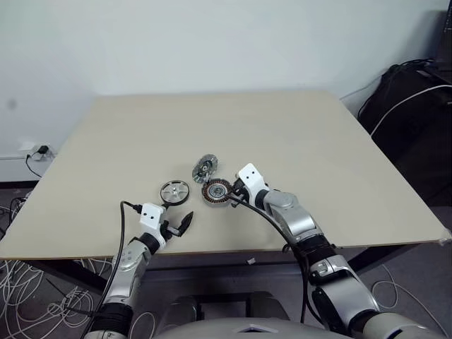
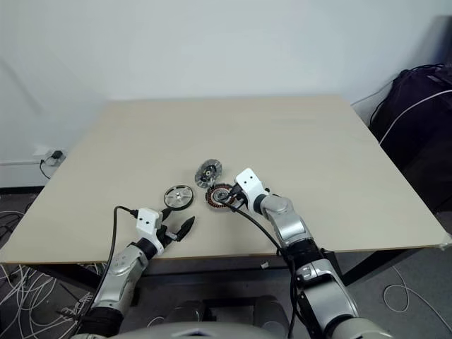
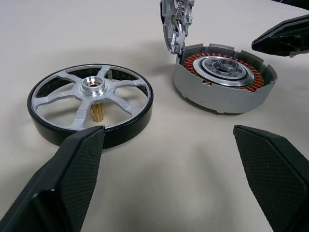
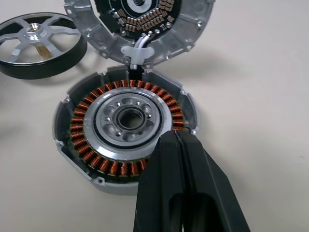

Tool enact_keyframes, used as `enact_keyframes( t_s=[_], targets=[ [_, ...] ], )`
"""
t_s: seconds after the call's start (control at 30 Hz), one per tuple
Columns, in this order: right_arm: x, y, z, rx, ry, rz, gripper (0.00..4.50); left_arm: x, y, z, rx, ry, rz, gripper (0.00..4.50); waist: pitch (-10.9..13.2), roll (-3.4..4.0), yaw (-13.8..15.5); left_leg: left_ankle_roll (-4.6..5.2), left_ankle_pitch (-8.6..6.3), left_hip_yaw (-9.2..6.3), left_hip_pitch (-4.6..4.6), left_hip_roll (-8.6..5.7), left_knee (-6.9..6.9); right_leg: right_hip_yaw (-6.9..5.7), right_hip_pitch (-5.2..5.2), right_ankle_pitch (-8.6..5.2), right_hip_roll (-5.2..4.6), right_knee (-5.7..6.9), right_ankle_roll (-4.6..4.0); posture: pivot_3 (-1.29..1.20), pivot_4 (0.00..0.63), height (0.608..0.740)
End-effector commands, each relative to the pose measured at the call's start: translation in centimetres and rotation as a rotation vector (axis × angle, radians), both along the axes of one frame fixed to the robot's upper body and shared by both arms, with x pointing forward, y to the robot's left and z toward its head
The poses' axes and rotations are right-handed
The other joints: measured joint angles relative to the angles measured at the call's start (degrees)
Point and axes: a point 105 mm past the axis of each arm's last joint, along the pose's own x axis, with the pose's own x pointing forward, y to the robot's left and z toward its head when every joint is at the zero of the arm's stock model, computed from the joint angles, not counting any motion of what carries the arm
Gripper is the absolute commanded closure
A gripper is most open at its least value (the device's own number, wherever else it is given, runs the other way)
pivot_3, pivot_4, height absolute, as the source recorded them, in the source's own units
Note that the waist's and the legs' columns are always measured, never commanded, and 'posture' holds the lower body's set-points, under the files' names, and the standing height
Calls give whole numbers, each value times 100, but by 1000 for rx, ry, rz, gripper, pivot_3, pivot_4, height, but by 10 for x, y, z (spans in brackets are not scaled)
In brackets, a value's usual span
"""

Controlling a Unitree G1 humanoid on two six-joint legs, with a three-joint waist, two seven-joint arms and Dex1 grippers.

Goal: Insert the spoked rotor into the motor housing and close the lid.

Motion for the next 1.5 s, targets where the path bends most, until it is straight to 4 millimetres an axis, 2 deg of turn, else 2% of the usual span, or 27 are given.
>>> enact_keyframes(
  t_s=[0.03, 0.37, 1.0, 1.5],
  targets=[
    [6, 7, 13, 25, -47, 8, 4477, 7, 0, 11, -9, -54, 1, 0, 0, 0, 4, 0, 0, 0, 0, -1, 0, 0, 0, 0, 0, -1, 0, 0, 0, 740],
    [6, 14, 5, 13, -22, 31, 4477, 8, 1, 13, -5, -60, 6, 0, 0, 0, 0, 0, 0, -1, 0, -1, 0, 0, 0, 1, 0, -1, 1, 0, 0, 740],
    [7, 35, 9, 16, -32, 81, 4477, 4, 2, 13, -2, -68, 4, 0, 0, 0, 1, 0, 0, -3, 0, -2, 0, 0, -1, 1, 0, 0, 1, 0, 0, 740],
    [8, 30, 17, 31, -56, 75, 4477, -1, 2, 19, -9, -76, -12, 0, 0, 1, 1, 0, 0, -4, 0, -1, -1, 0, -1, 1, 0, 0, 0, 0, 0, 740]
  ],
)
